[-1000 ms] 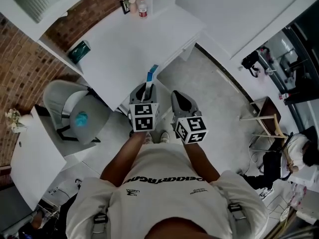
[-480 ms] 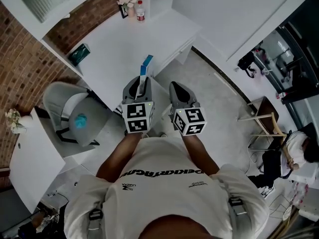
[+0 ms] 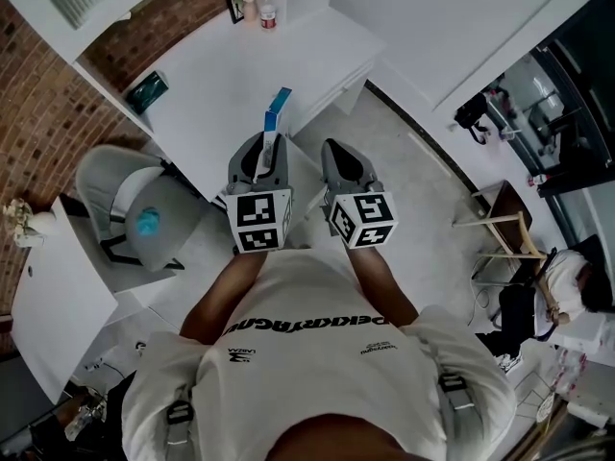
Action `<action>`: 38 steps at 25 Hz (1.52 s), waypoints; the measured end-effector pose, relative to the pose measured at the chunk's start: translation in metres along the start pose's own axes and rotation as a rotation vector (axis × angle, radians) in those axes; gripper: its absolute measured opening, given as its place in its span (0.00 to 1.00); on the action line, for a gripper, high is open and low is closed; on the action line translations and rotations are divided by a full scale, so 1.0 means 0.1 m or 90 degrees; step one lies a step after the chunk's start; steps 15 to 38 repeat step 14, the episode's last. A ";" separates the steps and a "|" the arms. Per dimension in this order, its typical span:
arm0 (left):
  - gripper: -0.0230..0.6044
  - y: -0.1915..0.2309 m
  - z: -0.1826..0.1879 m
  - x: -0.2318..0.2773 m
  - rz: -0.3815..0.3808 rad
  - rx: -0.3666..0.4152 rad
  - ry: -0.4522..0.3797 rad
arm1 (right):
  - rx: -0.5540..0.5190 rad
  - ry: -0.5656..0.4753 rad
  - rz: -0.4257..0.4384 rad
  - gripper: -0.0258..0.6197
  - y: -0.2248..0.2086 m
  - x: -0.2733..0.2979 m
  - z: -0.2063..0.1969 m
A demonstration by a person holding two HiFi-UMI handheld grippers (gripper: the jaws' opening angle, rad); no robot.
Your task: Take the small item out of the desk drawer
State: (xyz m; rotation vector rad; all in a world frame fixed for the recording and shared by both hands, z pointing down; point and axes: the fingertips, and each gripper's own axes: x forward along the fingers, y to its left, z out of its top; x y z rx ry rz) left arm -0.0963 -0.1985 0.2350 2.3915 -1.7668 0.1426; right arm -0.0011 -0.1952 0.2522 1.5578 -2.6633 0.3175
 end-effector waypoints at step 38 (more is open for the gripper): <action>0.18 0.00 0.06 -0.01 0.005 0.005 -0.022 | -0.008 -0.015 0.013 0.04 0.04 0.02 0.07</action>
